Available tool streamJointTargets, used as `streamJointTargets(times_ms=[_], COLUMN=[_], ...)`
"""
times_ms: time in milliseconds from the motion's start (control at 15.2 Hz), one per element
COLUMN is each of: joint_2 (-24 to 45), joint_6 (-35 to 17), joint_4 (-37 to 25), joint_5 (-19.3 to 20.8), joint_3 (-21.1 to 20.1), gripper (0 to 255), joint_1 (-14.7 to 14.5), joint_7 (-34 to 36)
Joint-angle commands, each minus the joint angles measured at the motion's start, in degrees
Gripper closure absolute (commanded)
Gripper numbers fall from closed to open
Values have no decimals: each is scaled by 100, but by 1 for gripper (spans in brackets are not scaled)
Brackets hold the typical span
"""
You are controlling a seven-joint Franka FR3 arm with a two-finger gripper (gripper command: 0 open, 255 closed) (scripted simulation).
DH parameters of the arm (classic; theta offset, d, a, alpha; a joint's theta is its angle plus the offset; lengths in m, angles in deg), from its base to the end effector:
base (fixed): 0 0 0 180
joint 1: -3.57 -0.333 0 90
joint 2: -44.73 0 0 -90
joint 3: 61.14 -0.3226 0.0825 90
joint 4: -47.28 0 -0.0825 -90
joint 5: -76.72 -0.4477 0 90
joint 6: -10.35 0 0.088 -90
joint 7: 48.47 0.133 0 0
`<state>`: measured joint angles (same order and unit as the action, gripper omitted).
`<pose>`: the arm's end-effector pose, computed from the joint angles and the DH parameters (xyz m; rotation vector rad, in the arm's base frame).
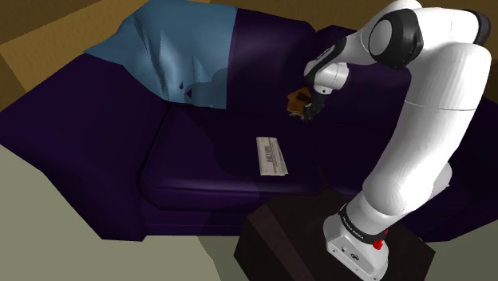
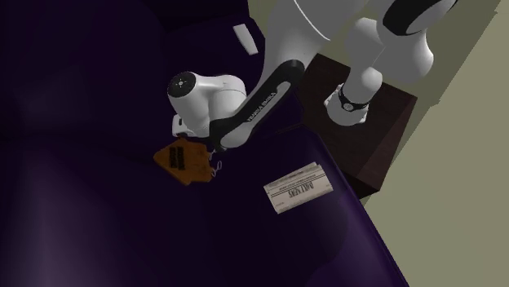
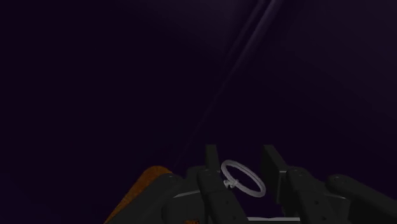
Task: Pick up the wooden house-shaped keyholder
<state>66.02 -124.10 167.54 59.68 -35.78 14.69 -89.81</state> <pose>0.4957 -0.3632 0.1829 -3.0545 0.1718 0.0429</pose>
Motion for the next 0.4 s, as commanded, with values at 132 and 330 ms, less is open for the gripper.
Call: streamJointTargets(times_ms=[132,330], joint_2=[-226,-291], joint_6=[234,303], joint_4=[-57,-70], joint_5=[162,209], joint_3=[85,105], gripper=[255,255], joint_1=[-57,-72], joint_7=[117,151])
